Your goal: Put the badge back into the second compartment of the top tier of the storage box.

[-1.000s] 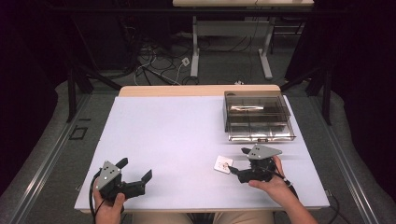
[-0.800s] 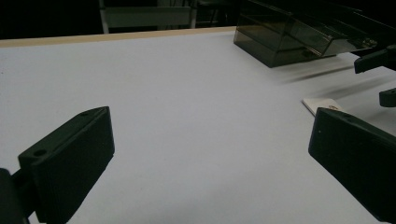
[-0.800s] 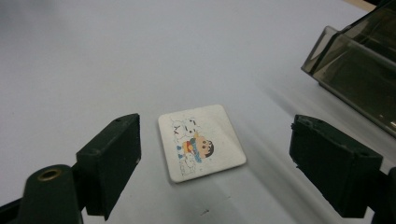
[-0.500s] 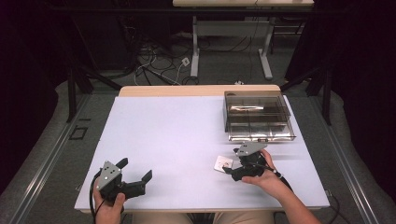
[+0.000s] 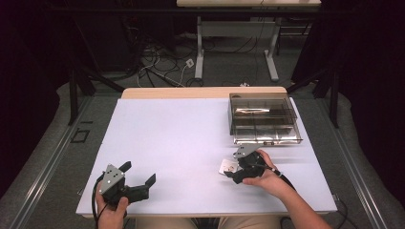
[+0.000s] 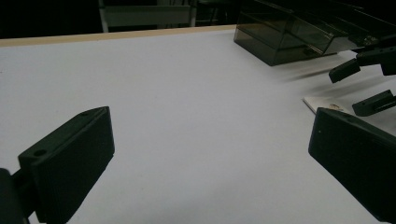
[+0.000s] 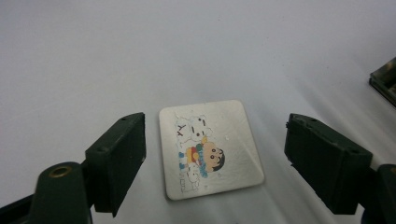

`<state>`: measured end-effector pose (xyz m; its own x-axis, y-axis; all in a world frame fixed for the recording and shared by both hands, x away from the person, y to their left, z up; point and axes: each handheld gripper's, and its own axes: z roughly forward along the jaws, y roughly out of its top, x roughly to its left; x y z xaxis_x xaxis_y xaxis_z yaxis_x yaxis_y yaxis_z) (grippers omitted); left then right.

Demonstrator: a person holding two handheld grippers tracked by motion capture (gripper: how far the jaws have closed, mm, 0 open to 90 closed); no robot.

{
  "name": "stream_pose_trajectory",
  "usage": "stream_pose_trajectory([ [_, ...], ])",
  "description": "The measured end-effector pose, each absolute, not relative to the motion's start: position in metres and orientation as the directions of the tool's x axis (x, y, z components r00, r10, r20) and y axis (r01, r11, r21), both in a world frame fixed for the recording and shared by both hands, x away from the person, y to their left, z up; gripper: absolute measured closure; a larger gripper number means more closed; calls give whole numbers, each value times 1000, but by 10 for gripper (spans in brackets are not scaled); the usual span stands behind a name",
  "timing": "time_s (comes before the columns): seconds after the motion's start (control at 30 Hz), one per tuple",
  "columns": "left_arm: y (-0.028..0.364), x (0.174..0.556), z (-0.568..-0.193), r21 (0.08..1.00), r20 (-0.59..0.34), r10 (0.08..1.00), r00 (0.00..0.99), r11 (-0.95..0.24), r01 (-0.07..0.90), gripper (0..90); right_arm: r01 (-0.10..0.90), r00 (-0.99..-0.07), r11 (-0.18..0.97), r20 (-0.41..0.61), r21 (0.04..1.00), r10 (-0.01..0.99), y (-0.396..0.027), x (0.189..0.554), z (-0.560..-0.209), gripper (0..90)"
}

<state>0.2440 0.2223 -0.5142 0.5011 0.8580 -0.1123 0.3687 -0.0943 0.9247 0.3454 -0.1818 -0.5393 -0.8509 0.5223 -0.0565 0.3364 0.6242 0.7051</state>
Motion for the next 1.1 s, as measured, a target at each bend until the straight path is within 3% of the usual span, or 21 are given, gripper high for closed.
stream_pose_trajectory([
  [0.8, 223, 245, -515, 924, -117, 858, 501, -91, 371, 5, 398, -868, 669, 22, 628, 495, -173, 364, -556, 224],
  [1.1, 223, 245, -515, 924, -117, 858, 501, -91, 371, 5, 399, -870, 666, 31, 630, 492, -175, 365, -555, 280],
])
